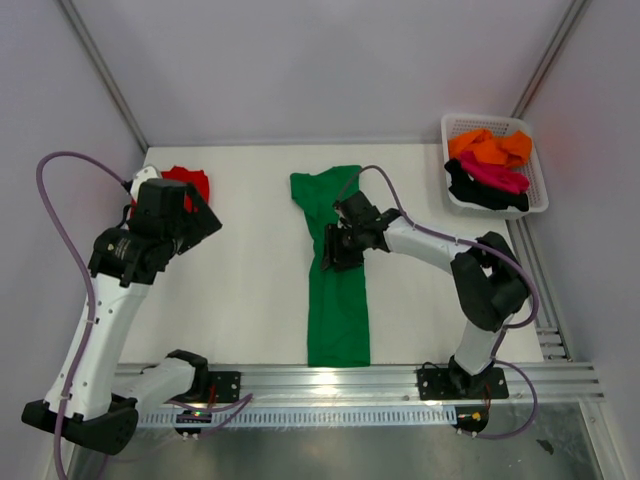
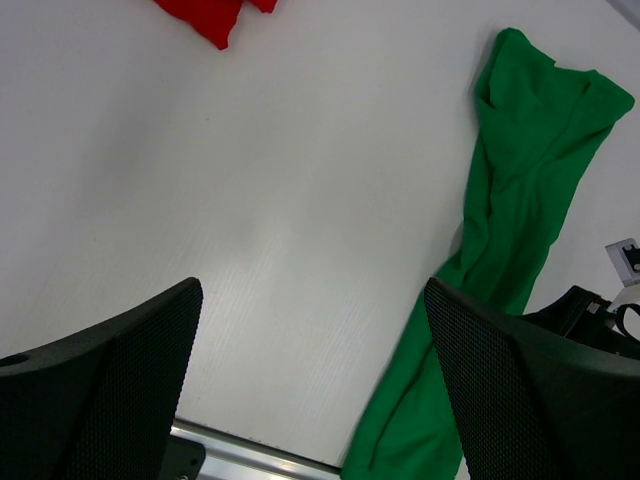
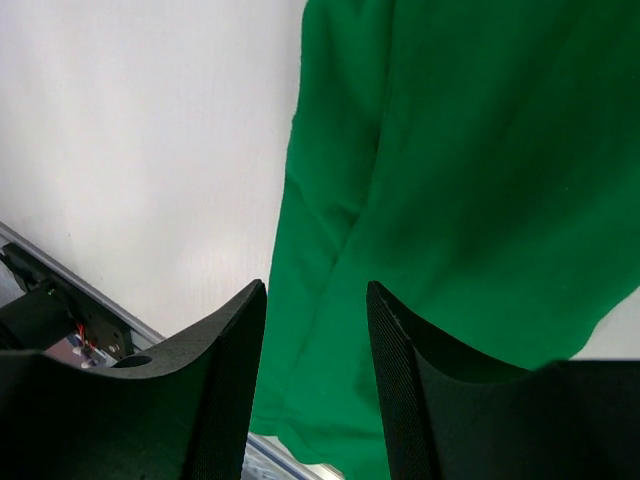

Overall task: Fold and stack the t-shirts
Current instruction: Rotate the tshirt 90 degrees

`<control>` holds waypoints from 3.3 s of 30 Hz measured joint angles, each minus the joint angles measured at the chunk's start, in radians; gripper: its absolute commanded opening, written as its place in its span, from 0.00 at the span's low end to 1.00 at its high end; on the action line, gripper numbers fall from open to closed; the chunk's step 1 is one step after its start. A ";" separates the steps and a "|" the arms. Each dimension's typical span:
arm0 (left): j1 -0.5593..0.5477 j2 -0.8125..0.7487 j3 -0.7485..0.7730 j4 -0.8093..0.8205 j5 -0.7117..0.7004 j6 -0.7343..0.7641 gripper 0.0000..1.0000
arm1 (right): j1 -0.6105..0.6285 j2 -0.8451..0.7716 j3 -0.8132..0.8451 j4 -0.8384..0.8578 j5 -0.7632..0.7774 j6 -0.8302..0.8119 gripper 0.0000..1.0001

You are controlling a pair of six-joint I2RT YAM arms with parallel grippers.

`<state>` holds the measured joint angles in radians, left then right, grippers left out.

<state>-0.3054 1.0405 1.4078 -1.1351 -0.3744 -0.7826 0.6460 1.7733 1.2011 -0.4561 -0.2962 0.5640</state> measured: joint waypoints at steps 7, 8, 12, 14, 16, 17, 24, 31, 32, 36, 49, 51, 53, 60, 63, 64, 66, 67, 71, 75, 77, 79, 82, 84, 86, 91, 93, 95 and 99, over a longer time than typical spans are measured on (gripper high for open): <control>0.000 -0.007 0.000 0.000 -0.010 0.003 0.95 | 0.005 0.043 -0.010 0.032 0.021 -0.004 0.50; 0.000 -0.009 0.000 -0.001 -0.011 0.004 0.95 | 0.005 0.060 -0.008 0.038 0.023 -0.005 0.50; 0.000 -0.017 0.000 -0.005 -0.027 0.008 0.95 | 0.006 0.140 0.019 0.038 0.009 -0.003 0.49; 0.000 -0.019 0.002 -0.012 -0.043 0.013 0.95 | 0.008 0.149 0.034 0.046 0.009 -0.004 0.49; 0.000 -0.019 0.009 -0.022 -0.061 0.023 0.95 | 0.013 0.158 0.040 0.054 0.003 -0.003 0.49; 0.000 -0.019 0.013 -0.026 -0.068 0.029 0.95 | 0.015 0.159 0.041 0.058 0.001 -0.003 0.49; 0.000 -0.018 0.038 -0.030 -0.090 0.043 0.95 | 0.044 0.165 0.045 0.074 -0.006 0.008 0.49; 0.000 0.013 0.041 -0.025 -0.079 0.043 0.95 | 0.125 0.156 0.029 0.068 -0.023 0.007 0.49; 0.000 0.019 0.041 -0.023 -0.074 0.043 0.95 | 0.133 0.149 0.019 0.068 -0.025 0.007 0.49; 0.000 0.039 0.047 -0.015 -0.050 0.043 0.95 | 0.145 0.130 -0.006 0.066 -0.025 0.007 0.49; 0.000 0.064 0.037 0.022 -0.013 0.059 0.95 | 0.145 0.121 0.032 0.034 0.035 -0.037 0.50; 0.000 0.076 0.032 0.024 -0.006 0.060 0.94 | 0.140 0.121 0.089 0.001 0.063 -0.054 0.49; 0.000 0.089 0.027 0.025 0.002 0.060 0.94 | 0.133 0.126 0.166 -0.024 0.086 -0.071 0.49; 0.000 0.100 0.011 0.026 0.004 0.063 0.95 | 0.086 0.139 0.334 -0.069 0.153 -0.107 0.50; 0.000 0.100 0.009 0.027 0.004 0.063 0.95 | 0.050 0.180 0.388 -0.069 0.175 -0.119 0.50; 0.000 0.100 0.008 0.027 0.004 0.064 0.94 | 0.039 0.198 0.395 -0.068 0.189 -0.124 0.50; 0.000 0.100 0.005 0.028 0.003 0.067 0.95 | 0.017 0.243 0.414 -0.069 0.214 -0.131 0.50; 0.000 0.098 0.002 0.028 0.000 0.069 0.95 | 0.009 0.264 0.424 -0.071 0.224 -0.135 0.50; 0.000 0.097 0.002 0.027 -0.008 0.081 0.95 | -0.016 0.377 0.513 -0.095 0.262 -0.145 0.50; 0.000 0.095 0.002 0.026 -0.024 0.089 0.95 | -0.023 0.448 0.606 -0.111 0.295 -0.152 0.50; 0.000 0.095 0.002 0.025 -0.032 0.092 0.95 | -0.027 0.458 0.629 -0.113 0.303 -0.155 0.50; 0.000 0.095 0.002 0.024 -0.039 0.095 0.95 | -0.031 0.460 0.640 -0.114 0.307 -0.159 0.50; 0.000 0.095 0.008 0.022 -0.045 0.101 0.95 | -0.040 0.468 0.655 -0.113 0.307 -0.162 0.50; 0.000 0.095 0.013 0.020 -0.047 0.103 0.95 | -0.050 0.484 0.666 -0.112 0.306 -0.162 0.50; 0.000 0.095 0.017 0.018 -0.050 0.105 0.95 | -0.060 0.504 0.667 -0.112 0.306 -0.162 0.50; 0.000 0.096 0.043 0.006 -0.065 0.110 0.95 | -0.078 0.533 0.679 -0.111 0.296 -0.159 0.50; 0.000 0.096 0.060 0.004 -0.071 0.111 0.95 | -0.080 0.541 0.692 -0.121 0.293 -0.159 0.50; 0.000 0.096 0.074 0.001 -0.072 0.110 0.95 | -0.084 0.560 0.729 -0.146 0.283 -0.162 0.50; 0.000 0.096 0.082 -0.001 -0.062 0.100 0.95 | -0.093 0.604 0.804 -0.166 0.254 -0.170 0.50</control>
<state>-0.3054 1.1362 1.4902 -1.1362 -0.4366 -0.6823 0.5526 2.3775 2.0048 -0.6220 -0.0418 0.3939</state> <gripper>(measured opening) 0.948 0.496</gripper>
